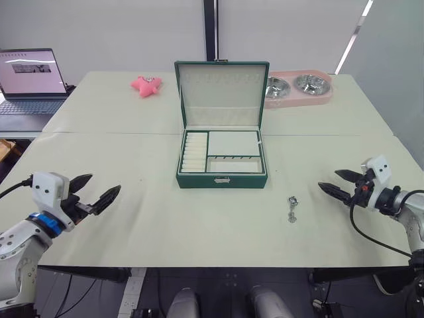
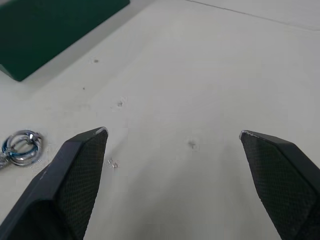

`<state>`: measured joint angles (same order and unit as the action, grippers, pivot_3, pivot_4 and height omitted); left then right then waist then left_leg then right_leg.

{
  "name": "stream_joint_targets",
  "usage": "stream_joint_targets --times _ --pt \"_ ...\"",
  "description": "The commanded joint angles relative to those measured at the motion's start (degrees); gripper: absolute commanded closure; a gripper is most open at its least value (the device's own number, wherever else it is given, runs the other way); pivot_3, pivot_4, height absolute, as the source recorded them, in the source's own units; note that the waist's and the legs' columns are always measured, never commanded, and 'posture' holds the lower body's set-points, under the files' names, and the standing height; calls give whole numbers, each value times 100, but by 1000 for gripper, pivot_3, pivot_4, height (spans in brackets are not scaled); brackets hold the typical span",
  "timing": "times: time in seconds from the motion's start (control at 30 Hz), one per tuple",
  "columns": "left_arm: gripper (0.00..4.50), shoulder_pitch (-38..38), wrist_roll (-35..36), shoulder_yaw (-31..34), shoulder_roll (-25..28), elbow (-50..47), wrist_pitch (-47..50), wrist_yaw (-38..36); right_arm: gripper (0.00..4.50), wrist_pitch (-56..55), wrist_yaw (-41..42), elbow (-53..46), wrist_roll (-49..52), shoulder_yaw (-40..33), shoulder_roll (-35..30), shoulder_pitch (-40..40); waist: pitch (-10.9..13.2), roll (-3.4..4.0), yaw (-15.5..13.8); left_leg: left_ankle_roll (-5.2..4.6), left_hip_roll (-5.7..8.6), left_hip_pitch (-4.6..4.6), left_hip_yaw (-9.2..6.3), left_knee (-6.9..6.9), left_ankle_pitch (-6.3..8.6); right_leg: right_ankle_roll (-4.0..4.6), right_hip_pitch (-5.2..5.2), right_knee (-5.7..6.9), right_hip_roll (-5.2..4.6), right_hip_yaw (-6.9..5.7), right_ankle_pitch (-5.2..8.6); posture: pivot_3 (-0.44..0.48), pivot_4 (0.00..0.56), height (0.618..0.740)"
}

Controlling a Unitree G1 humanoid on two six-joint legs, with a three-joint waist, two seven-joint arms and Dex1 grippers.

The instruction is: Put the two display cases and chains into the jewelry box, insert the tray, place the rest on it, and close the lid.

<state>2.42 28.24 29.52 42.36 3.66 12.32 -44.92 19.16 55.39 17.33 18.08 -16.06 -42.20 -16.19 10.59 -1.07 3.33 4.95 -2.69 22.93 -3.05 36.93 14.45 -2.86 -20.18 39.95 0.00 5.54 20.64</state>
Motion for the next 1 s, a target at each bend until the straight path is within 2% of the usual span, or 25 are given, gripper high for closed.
stream_joint_targets --times 0.03,0.33,0.73,0.87,1.0 --pt "0 -90 -28 297 150 230 -266 -79 23 -330 -231 36 80 -351 -35 127 0 0 -4 0 0 0 0 0 0 0 0 0 0 0 0 0 150 740" --pt "0 -394 -59 303 13 786 -551 32 23 -1082 -645 328 155 -556 383 464 0 0 12 0 -1 -1 1 1 0 0 2 2 0 0 0 0 150 740" --pt "0 -448 -69 308 -33 1025 -741 156 23 -1282 -691 554 298 -633 392 491 0 0 -2 0 -1 -2 -2 1 0 0 3 3 0 -3 0 0 150 740" --pt "0 -475 23 96 -61 612 -574 73 23 -1055 -666 179 588 -728 454 637 0 0 -7 0 -1 -1 -2 1 0 0 3 3 -1 -3 0 0 150 740" --pt "0 -574 77 -361 -134 -28 -292 -110 23 -611 -811 -842 928 -651 665 1050 0 0 -15 1 -1 -1 -6 1 0 0 8 3 0 -6 0 0 150 740"
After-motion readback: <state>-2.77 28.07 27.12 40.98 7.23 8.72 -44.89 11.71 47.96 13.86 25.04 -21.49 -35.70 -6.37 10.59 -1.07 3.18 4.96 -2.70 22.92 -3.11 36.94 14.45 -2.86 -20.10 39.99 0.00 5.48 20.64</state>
